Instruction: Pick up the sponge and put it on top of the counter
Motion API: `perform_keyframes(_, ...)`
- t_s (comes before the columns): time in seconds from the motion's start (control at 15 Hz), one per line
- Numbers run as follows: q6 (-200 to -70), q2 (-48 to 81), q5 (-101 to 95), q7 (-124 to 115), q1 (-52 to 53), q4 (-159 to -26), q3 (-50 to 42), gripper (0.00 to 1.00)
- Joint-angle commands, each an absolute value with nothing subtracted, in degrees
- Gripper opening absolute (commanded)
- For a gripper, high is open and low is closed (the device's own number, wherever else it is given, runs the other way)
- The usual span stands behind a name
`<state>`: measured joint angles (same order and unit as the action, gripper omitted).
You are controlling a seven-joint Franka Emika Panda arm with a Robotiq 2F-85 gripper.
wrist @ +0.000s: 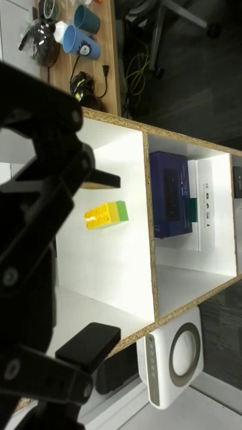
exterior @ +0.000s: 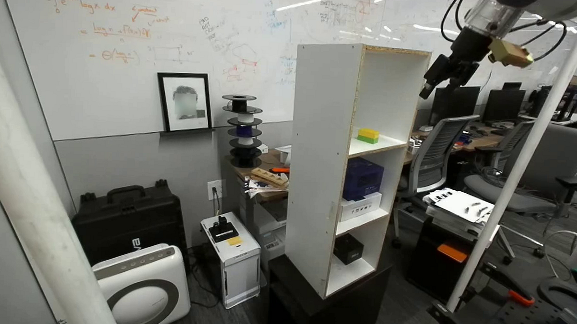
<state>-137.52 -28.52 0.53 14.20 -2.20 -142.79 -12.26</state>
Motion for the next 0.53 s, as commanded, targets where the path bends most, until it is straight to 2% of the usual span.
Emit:
perform_keyframes(0.0,-142.9,-22.4,10.8,28.8,3.2,-142.5,-20.2,1.00)
perform_keyframes(0.27,-147.7,-14.2,22.4,43.1,7.0,-140.8,-24.2,1.00)
perform_keyframes(0.47,-160.2,-7.6,32.5,49.1,10.7,-139.1,-25.0,1.00)
